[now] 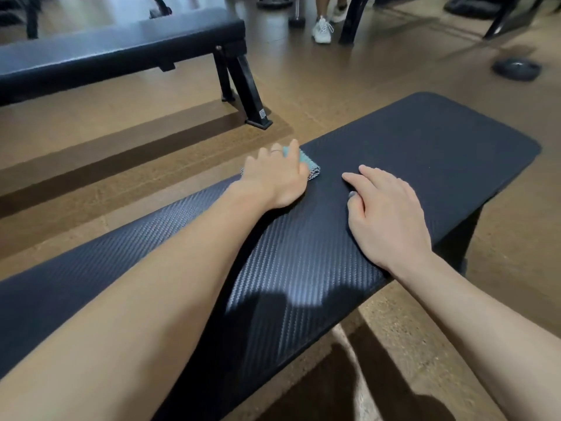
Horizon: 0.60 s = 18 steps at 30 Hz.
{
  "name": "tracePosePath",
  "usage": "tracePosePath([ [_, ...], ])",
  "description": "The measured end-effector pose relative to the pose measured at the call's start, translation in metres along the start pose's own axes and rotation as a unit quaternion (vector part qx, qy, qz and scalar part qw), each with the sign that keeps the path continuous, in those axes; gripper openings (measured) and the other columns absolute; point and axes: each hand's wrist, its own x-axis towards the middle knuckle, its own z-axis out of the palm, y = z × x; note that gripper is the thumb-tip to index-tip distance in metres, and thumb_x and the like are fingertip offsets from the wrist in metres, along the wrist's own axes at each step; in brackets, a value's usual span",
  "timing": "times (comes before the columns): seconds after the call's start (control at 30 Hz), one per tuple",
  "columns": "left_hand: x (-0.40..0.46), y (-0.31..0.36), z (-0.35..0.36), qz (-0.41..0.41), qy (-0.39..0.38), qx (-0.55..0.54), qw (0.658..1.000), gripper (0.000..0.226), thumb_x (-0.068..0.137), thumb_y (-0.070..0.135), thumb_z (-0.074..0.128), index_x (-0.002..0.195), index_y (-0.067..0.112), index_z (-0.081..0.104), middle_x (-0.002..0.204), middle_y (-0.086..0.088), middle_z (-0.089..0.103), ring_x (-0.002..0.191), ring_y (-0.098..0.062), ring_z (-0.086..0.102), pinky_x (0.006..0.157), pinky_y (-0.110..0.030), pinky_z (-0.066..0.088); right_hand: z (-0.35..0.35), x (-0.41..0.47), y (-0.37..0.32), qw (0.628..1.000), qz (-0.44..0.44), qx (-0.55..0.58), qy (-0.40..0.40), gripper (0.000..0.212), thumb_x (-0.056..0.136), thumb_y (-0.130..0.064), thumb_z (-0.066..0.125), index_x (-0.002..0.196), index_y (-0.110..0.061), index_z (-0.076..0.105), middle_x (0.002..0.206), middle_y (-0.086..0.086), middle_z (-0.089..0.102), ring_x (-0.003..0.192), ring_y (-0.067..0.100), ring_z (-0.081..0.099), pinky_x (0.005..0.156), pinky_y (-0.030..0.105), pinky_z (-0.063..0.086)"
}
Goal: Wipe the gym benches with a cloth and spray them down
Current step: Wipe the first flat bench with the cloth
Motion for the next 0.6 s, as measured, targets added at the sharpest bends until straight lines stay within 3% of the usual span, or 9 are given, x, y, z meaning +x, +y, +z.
tracePosePath([
  [0.17,-0.037,-0.038,0.008,0.062,0.011,0.027,0.998,0.061,0.106,0.047,0.012,0.164,0.029,0.005,0.171,-0.010,0.010,0.148,-0.035,0.023,0.120,-0.048,0.022,-0.002,-0.002,-0.002,1.000,0.006,-0.011,-0.023,0.047,0.104,-0.028,0.032,0.147,-0.027,0.050,0.157,0.000,0.042,0.147,0.019,0.033,0.123,0.044,0.022],
  [0.33,-0.089,-0.046,0.007,0.096,-0.010,0.036,0.995,0.079,0.090,0.056,-0.006,0.165,0.031,0.002,0.173,-0.003,-0.001,0.158,-0.031,-0.001,0.128,-0.044,0.001,0.002,-0.001,-0.004,0.999,-0.004,-0.034,-0.022,0.047,0.103,-0.029,0.031,0.146,-0.023,0.050,0.154,0.003,0.046,0.144,0.024,0.037,0.120,0.048,0.027],
  [0.47,-0.127,-0.008,0.010,0.132,-0.035,0.064,0.989,0.083,0.085,0.057,-0.015,0.164,0.029,-0.009,0.172,-0.004,-0.013,0.158,-0.030,-0.012,0.128,-0.047,-0.006,-0.005,0.003,0.003,0.999,-0.029,-0.004,-0.045,0.045,0.101,-0.026,0.034,0.141,-0.019,0.055,0.147,0.006,0.051,0.140,0.026,0.042,0.116,0.048,0.030],
  [0.6,-0.112,0.060,0.023,0.146,-0.021,0.066,0.987,0.071,0.097,0.049,-0.003,0.164,0.026,-0.010,0.172,-0.006,-0.015,0.157,-0.033,-0.014,0.127,-0.050,-0.006,-0.033,0.033,0.042,0.999,-0.043,0.012,-0.015,0.042,0.097,-0.029,0.035,0.125,-0.019,0.065,0.125,0.005,0.068,0.118,0.030,0.059,0.099,0.046,0.045],
])
